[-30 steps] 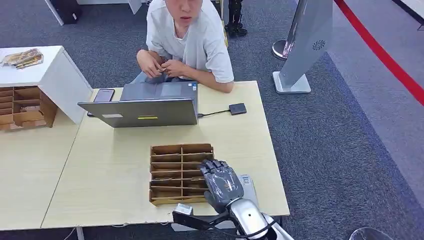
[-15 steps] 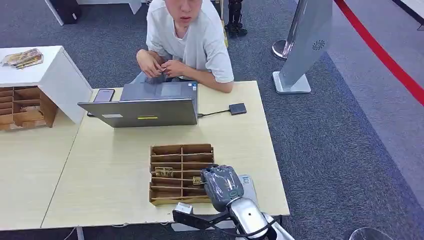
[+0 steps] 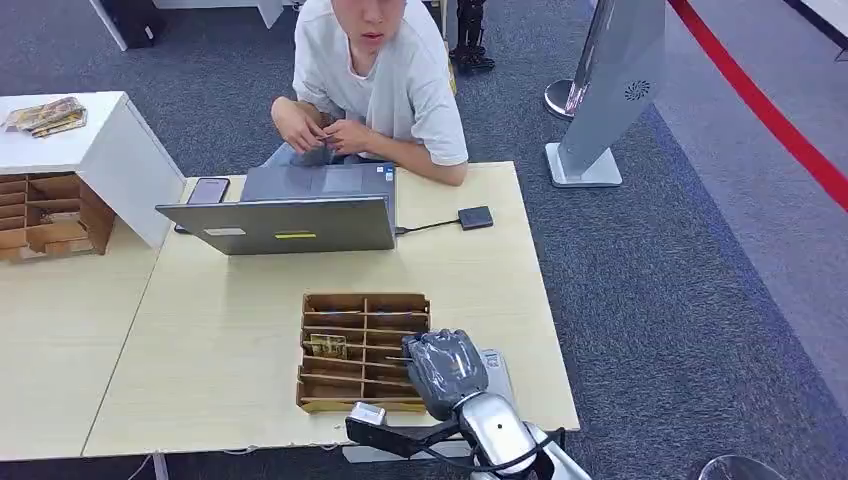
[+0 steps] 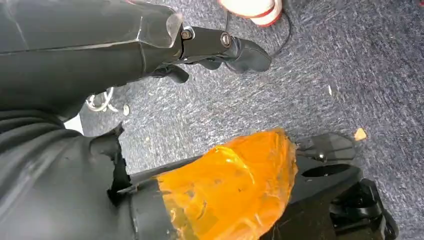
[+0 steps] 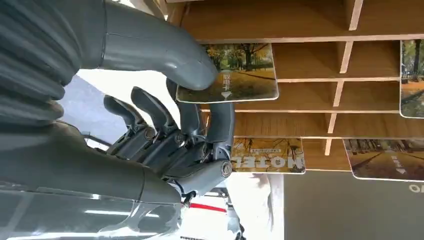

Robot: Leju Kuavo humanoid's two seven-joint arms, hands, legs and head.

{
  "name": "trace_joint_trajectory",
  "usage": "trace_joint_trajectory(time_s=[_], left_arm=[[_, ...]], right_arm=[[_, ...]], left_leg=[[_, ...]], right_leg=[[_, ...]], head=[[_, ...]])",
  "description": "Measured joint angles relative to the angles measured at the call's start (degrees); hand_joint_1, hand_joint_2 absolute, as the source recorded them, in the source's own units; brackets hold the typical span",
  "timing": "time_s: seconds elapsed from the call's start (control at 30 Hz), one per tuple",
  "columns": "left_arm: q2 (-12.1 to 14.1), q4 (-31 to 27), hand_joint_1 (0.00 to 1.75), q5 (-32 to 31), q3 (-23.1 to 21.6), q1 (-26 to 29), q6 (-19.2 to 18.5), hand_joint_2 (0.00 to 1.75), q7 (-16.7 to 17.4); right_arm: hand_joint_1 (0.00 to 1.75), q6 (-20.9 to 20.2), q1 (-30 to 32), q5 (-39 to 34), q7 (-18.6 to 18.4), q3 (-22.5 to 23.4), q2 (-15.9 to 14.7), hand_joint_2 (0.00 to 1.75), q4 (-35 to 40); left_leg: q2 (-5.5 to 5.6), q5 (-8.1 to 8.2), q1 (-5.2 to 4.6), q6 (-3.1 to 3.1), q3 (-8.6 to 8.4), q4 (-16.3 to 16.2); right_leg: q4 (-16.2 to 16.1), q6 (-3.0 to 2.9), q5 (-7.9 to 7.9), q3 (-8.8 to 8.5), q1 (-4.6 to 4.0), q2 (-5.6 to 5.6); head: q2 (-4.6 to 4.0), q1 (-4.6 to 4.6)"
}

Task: Pass the card to the sensor for recognition and then transmit it.

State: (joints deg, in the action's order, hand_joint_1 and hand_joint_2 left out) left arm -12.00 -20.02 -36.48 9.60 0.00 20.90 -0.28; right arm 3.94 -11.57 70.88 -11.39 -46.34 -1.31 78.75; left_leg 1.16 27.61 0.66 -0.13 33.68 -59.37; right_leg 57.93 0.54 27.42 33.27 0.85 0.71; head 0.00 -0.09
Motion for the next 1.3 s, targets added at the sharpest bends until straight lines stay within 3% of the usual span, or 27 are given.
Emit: trace_joint_trajectory(time_s=[0.23, 0.5, 0.93, 1.3], left_arm=[[-0.39, -0.68, 0.00, -0.98, 1.84, 0.50, -0.17, 0.00, 0.00], [-0.52, -1.29, 0.00, -1.35, 4.11, 1.52, -0.17, 0.00, -0.26], [-1.35, -2.69, 0.00, -3.04, 9.00, 3.10, -0.72, 0.00, -1.95], [-1.88, -3.45, 0.00, -5.05, 11.19, 3.30, -1.31, 0.00, -2.36]], right_arm=[[1.75, 3.26, 0.32, 1.97, 0.70, 0.79, 0.28, 1.75, 1.47], [1.75, 5.33, 1.41, 4.39, 1.20, 1.57, -0.24, 1.75, 9.40], [1.75, 9.53, 0.42, 3.52, 4.65, 4.00, -4.61, 1.75, 23.19], [1.75, 10.05, -2.52, 2.84, 5.66, 5.60, -5.86, 1.75, 26.73]], left_leg=[[-0.01, 0.00, 0.00, 0.00, -0.01, 0.00], [-0.02, 0.00, 0.00, 0.00, -0.01, 0.00], [-0.02, 0.00, -0.01, 0.00, -0.01, -0.01], [-0.02, 0.00, 0.00, 0.00, -0.02, 0.00]], right_leg=[[0.00, 0.00, 0.00, 0.00, 0.00, 0.01], [0.00, 0.00, 0.00, 0.02, 0.00, 0.02], [0.00, 0.00, -0.01, 0.00, 0.01, 0.02], [0.00, -0.01, -0.01, 0.00, 0.00, 0.02]], head=[[0.00, 0.02], [0.00, 0.00], [0.00, 0.00], [0.00, 0.00]])
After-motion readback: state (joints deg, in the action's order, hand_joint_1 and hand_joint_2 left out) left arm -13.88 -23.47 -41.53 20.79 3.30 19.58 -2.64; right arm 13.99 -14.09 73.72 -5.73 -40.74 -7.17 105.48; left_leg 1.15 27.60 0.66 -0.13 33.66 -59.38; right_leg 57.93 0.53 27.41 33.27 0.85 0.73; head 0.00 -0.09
